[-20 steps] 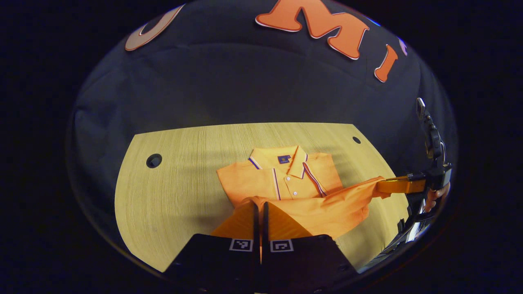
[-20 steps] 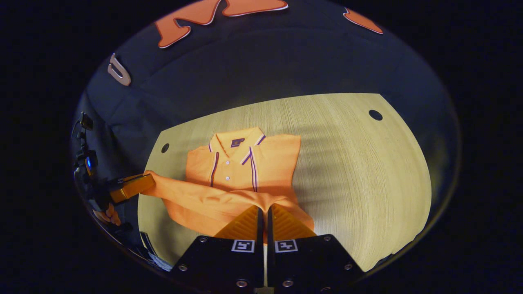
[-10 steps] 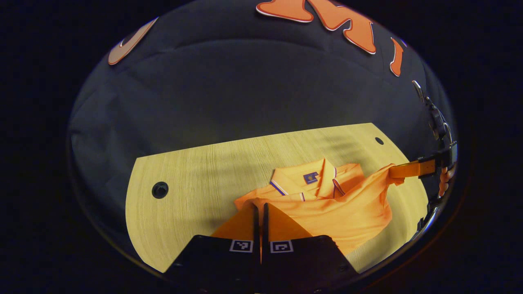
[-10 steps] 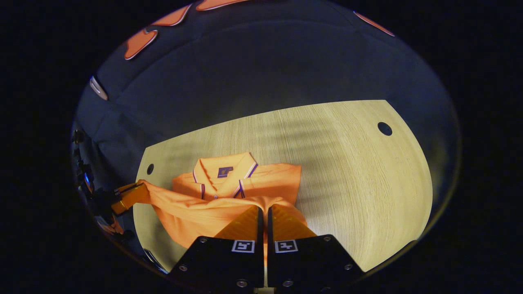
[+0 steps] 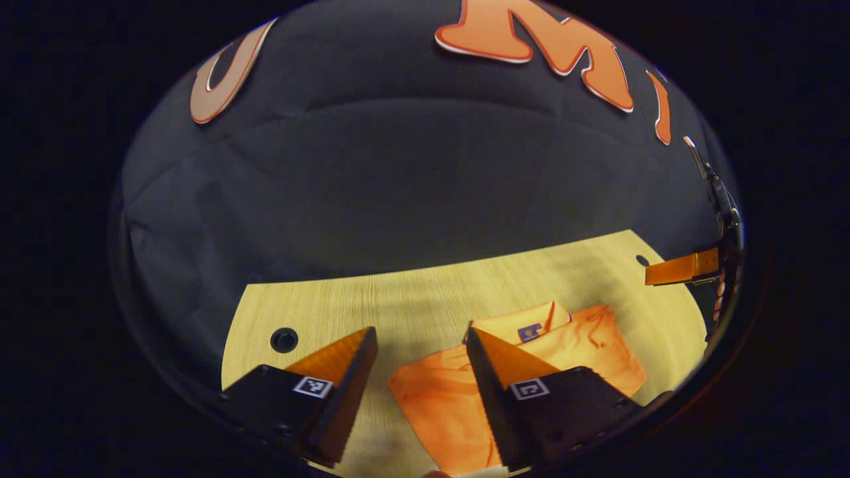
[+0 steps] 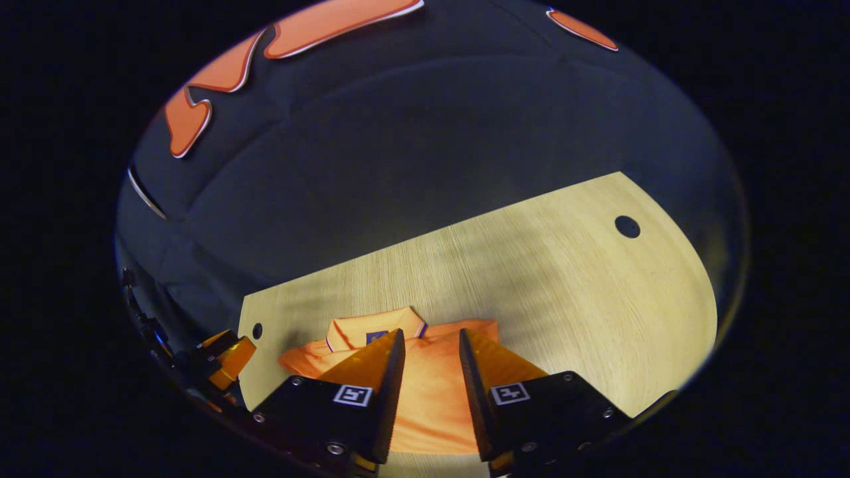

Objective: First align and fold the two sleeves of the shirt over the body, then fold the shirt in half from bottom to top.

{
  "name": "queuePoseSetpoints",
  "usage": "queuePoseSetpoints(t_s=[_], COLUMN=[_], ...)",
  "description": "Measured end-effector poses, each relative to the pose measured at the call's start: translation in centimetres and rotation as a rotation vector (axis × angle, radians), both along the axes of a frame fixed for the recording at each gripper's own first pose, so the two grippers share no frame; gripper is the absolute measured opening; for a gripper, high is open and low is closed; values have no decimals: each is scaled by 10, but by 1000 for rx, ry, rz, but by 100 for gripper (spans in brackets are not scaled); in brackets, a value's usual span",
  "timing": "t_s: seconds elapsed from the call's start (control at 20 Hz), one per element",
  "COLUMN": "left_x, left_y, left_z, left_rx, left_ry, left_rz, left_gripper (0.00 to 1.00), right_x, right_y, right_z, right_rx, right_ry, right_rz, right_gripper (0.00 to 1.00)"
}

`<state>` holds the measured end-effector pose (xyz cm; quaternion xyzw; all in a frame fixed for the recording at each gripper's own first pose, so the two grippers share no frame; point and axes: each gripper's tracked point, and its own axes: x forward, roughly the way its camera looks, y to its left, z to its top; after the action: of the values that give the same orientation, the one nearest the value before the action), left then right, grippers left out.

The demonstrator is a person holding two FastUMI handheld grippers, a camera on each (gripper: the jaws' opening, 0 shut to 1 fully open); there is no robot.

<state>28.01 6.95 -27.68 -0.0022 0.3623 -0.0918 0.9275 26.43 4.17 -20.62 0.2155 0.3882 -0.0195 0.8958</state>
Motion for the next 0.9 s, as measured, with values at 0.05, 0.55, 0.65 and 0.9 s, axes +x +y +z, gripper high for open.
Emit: queuePoseSetpoints(t_s=[0.05,0.55,0.65,0.9], left_x=[-1,-54,-74,-124], left_y=[1,-12,-18,-33], left_z=[9,117,136,175], left_rx=[3,-34,-33,-56], left_ry=[-17,-221,-255,-334], left_rz=[4,35,43,68], left_gripper=[88,98,98,97], right_x=[-2,-69,-95,-139], right_y=[-4,1,1,-2], right_z=[11,124,144,185], right_rx=[-24,-216,-239,-277], right_ry=[-35,-353,-387,-520], right_rz=[3,80,95,90], right_gripper=[63,98,98,98])
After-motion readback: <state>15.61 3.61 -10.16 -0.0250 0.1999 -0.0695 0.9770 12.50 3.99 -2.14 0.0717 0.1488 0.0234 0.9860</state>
